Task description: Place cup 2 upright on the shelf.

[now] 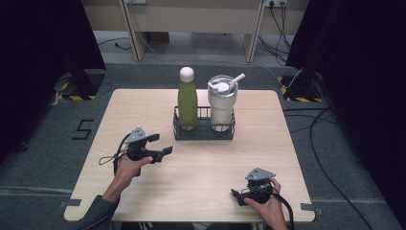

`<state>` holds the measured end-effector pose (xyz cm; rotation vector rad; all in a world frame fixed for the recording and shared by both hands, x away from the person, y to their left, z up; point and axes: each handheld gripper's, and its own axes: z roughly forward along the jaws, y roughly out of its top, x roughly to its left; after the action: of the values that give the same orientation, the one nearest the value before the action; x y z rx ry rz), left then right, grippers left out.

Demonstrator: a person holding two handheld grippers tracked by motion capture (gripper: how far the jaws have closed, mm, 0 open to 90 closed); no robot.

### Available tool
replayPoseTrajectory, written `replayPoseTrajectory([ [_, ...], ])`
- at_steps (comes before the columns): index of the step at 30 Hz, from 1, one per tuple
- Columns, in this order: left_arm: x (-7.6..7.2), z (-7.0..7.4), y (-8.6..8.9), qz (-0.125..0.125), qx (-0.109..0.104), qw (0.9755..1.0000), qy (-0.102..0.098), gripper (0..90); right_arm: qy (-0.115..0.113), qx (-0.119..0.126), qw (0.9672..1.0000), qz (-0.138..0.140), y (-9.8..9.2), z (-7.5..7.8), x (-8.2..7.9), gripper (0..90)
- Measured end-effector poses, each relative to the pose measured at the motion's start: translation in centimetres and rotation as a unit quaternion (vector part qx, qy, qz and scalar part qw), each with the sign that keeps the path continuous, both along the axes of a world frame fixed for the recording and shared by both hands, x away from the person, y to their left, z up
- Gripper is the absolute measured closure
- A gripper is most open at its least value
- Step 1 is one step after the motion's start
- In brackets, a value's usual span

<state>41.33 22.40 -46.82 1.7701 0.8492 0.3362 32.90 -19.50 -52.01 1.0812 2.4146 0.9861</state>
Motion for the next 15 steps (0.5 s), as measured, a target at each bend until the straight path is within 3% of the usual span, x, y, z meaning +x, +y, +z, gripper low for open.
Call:
replayPoseTrajectory([
  [15, -1.2, -0.9, 0.4, -0.003, 0.018, 0.9998, 0.001, 14.9, 0.000, 0.000, 1.0000, 0.001, 0.0, 0.0, 0.0, 3.1],
])
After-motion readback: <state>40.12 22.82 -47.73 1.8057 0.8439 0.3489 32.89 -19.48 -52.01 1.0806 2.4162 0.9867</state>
